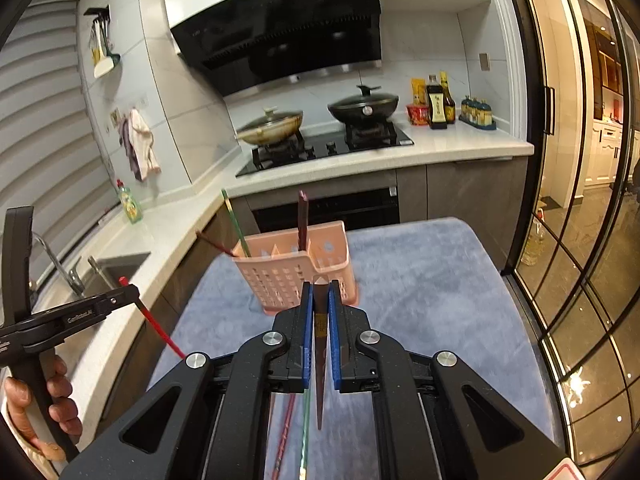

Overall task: Organize utensils
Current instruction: 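Lift the red and brown chopsticks and lower them into the pink holder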

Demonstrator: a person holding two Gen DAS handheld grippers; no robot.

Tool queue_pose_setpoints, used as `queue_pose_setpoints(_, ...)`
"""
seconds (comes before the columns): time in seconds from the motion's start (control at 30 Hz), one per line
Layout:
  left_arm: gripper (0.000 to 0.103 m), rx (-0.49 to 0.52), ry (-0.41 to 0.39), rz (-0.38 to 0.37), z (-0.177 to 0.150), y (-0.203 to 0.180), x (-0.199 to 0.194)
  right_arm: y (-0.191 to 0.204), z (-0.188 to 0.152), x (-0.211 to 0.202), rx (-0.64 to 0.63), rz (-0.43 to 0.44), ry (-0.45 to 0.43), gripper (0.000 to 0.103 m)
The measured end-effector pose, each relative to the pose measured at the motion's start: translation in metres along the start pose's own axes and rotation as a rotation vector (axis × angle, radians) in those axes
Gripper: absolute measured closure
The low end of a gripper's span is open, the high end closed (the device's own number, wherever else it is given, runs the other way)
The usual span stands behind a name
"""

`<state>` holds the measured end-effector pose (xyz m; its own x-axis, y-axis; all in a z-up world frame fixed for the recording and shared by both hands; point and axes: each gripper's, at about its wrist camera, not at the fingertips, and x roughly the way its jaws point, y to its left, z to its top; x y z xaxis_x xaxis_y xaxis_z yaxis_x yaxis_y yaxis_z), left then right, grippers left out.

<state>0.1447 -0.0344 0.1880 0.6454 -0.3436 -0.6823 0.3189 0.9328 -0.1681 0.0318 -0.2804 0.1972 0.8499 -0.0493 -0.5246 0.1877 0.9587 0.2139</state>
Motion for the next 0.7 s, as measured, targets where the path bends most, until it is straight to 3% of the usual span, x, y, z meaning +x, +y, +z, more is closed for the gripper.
queue_pose_setpoints(0.43, 0.096, 0.030, -0.248, 0.007, 0.114, -0.036, -0.027, 0.024, 0.117, 0.021, 0.026, 0.072, -0.204, 0.096)
queue_pose_setpoints(0.7, 0.096, 0.038, -0.302, 0.023, 0.138, -0.042, 0.006, 0.045, 0.143, 0.069, -0.005, 0.072, -0.231, 0.096)
